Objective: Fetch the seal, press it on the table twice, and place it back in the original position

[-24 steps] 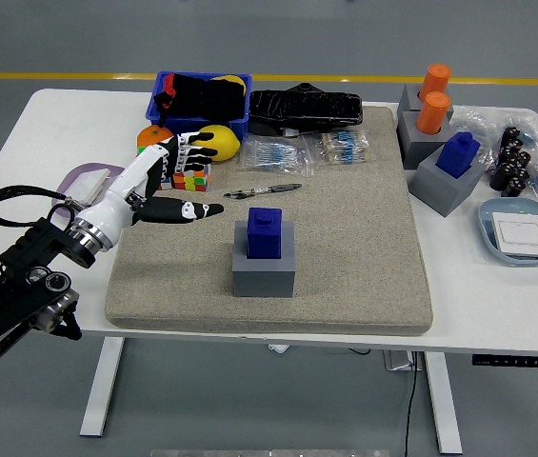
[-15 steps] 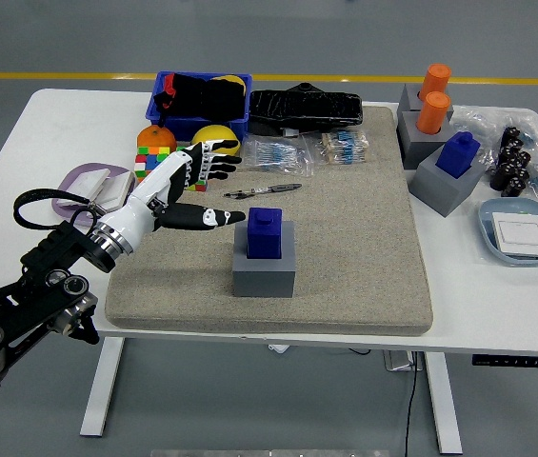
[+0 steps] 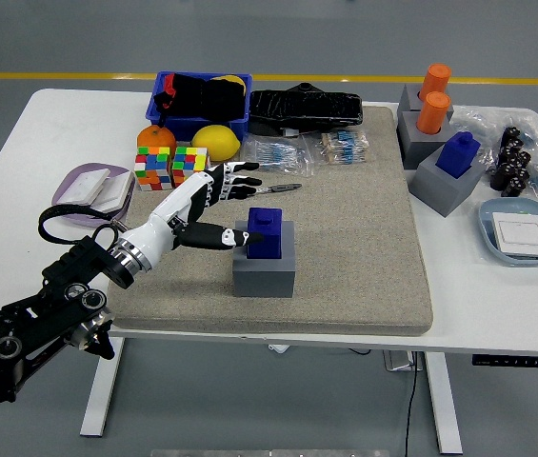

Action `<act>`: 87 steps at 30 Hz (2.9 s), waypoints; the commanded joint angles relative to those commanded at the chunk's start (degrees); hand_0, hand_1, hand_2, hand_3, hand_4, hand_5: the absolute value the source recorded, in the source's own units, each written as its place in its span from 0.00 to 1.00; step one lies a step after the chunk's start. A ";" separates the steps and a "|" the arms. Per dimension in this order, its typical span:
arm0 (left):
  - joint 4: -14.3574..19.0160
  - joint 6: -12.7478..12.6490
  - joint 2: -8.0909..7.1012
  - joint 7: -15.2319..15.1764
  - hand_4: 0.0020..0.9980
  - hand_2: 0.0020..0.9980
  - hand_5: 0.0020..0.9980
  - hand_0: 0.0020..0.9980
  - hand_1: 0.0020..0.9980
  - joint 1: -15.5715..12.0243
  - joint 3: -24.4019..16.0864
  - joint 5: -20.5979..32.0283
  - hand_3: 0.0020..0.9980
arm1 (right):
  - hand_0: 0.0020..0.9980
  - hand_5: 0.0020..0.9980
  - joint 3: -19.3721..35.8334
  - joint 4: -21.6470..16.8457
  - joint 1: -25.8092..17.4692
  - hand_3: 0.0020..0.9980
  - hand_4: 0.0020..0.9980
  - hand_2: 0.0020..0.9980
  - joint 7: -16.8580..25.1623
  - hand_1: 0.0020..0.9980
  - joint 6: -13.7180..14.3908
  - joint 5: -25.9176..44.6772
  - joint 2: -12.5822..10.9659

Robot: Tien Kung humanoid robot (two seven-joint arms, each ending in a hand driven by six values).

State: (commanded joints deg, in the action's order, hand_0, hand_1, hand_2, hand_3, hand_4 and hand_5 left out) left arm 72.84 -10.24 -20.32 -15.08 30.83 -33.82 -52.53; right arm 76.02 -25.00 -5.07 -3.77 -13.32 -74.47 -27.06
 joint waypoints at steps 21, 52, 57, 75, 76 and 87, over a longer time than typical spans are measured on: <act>-1.57 -1.01 1.23 -0.42 0.99 0.74 0.00 0.63 0.68 -0.77 1.02 -0.78 0.88 | 0.79 0.47 -0.50 -0.15 -0.11 0.66 0.83 0.67 0.00 0.70 0.07 0.02 -0.27; -2.61 -2.41 3.36 -1.75 0.90 0.70 0.00 0.63 0.68 -1.21 3.18 0.53 0.85 | 0.80 0.47 0.04 -0.20 -0.23 0.66 0.84 0.67 0.02 0.70 0.07 -0.14 -0.13; -2.78 -2.44 3.52 -2.07 0.88 0.64 0.00 0.63 0.66 -1.20 3.27 1.09 0.84 | 0.80 0.47 -0.01 -0.26 -0.18 0.66 0.84 0.67 0.02 0.70 0.09 -0.12 -0.13; -4.40 -4.77 4.27 -2.91 0.77 0.54 0.00 0.63 0.57 -0.48 4.96 1.65 0.81 | 0.79 0.47 0.28 -0.33 -0.17 0.66 0.84 0.67 0.12 0.70 0.29 -0.14 -0.10; -4.48 -5.21 4.32 -3.09 0.77 0.54 0.00 0.63 0.57 -0.37 5.10 1.77 0.81 | 0.79 0.47 0.27 -0.33 -0.17 0.66 0.84 0.67 0.15 0.70 0.33 -0.15 -0.11; -5.67 -6.35 4.81 -4.46 0.61 0.45 0.00 0.64 0.47 0.46 5.88 3.52 0.78 | 0.79 0.47 0.40 -0.34 -0.09 0.66 0.83 0.67 0.43 0.70 0.72 -0.03 -0.10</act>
State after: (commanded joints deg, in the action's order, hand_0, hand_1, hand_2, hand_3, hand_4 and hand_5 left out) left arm 67.17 -16.59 -15.51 -19.54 31.30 -27.94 -49.01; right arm 76.42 -25.33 -5.17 -3.34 -12.60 -74.50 -27.16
